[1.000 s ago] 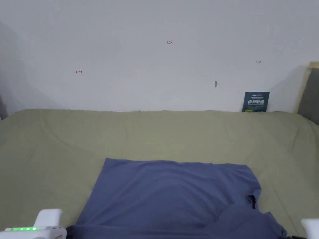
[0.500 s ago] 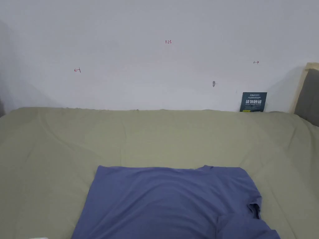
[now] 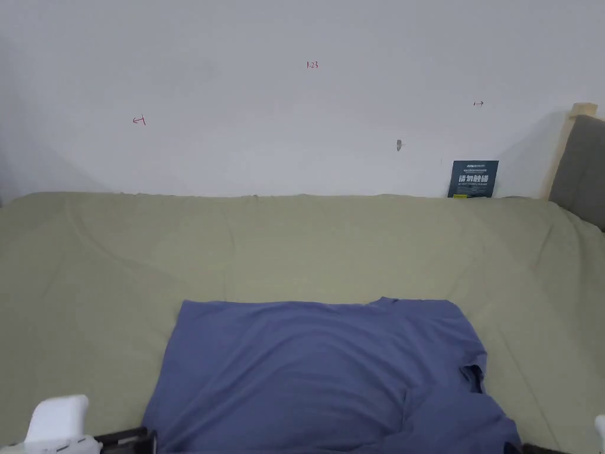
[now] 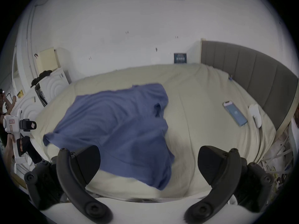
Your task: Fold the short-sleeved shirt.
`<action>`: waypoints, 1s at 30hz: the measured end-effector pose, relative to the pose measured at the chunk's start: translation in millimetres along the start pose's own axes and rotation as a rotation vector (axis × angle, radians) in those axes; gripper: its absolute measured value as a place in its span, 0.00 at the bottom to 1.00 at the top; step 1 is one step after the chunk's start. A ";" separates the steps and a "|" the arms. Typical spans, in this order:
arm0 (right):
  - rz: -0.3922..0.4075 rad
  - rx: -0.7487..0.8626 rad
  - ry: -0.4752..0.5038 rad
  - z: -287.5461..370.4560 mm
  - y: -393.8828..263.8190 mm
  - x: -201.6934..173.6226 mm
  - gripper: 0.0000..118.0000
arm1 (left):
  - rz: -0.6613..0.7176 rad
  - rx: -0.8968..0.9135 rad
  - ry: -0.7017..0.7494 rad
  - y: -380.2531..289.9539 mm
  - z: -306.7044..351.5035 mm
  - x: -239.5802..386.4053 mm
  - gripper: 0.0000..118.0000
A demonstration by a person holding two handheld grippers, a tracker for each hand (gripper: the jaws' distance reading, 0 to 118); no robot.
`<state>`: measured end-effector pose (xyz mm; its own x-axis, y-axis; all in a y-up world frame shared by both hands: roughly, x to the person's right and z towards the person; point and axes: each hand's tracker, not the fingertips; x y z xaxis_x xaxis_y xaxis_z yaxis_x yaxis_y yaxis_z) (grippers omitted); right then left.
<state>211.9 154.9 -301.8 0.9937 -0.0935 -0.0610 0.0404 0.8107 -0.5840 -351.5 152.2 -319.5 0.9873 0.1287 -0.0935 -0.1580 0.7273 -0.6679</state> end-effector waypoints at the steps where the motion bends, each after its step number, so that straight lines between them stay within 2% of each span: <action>1: 0.007 0.041 -0.019 4.5 3.6 -4.8 0.99 | -0.004 0.038 0.002 3.4 9.9 10.3 0.97; 2: 0.015 0.084 -0.026 9.9 5.9 -9.3 0.91 | -0.010 0.071 0.011 5.1 17.7 17.7 0.89; 3: 0.019 0.118 -0.029 13.5 4.8 -13.2 0.54 | -0.009 0.112 0.023 5.5 24.6 22.5 0.59; 4: 0.030 0.158 -0.038 18.6 4.0 -16.5 0.11 | -0.013 0.140 0.030 5.2 28.2 24.0 0.16; 5: 0.039 0.186 -0.064 22.5 2.8 -19.5 0.00 | -0.010 0.164 0.033 4.0 35.4 28.1 0.00; 6: 0.048 0.204 -0.101 23.5 0.6 -22.5 0.00 | 0.001 0.161 0.020 1.6 37.1 28.3 0.00; 7: 0.054 0.237 -0.094 25.8 -2.2 -26.6 0.00 | -0.001 0.216 0.035 -2.2 40.0 28.5 0.00; 11: 0.010 0.210 -0.061 31.9 -7.3 -25.9 0.00 | 0.031 0.184 0.034 -3.9 40.4 20.3 0.00; 16: 0.003 0.187 -0.061 34.1 -14.2 -23.0 0.00 | 0.045 0.153 0.054 -10.1 42.9 8.2 0.00; 23: 0.023 0.148 -0.055 30.2 -15.6 -27.7 0.00 | 0.013 0.027 0.047 -21.9 24.6 -7.7 0.00; 26: 0.017 0.131 -0.049 27.0 -16.6 -26.9 0.00 | 0.042 -0.029 0.039 -25.1 7.0 -17.4 0.00; 27: 0.020 0.124 -0.048 26.2 -16.6 -27.1 0.00 | 0.044 -0.042 0.033 -25.7 0.3 -21.5 0.02; 28: 0.025 0.115 -0.050 25.1 -16.8 -27.2 0.00 | 0.054 -0.069 0.021 -25.6 -6.5 -25.1 0.23; 30: 0.028 0.098 -0.046 22.6 -16.8 -25.5 0.00 | 0.036 -0.161 0.036 -26.8 -24.7 -28.7 1.00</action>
<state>188.2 156.8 -272.1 0.9983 -0.0450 -0.0377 0.0201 0.8654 -0.5007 -375.1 112.3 -317.2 0.9814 0.1268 -0.1439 -0.1915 0.6050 -0.7728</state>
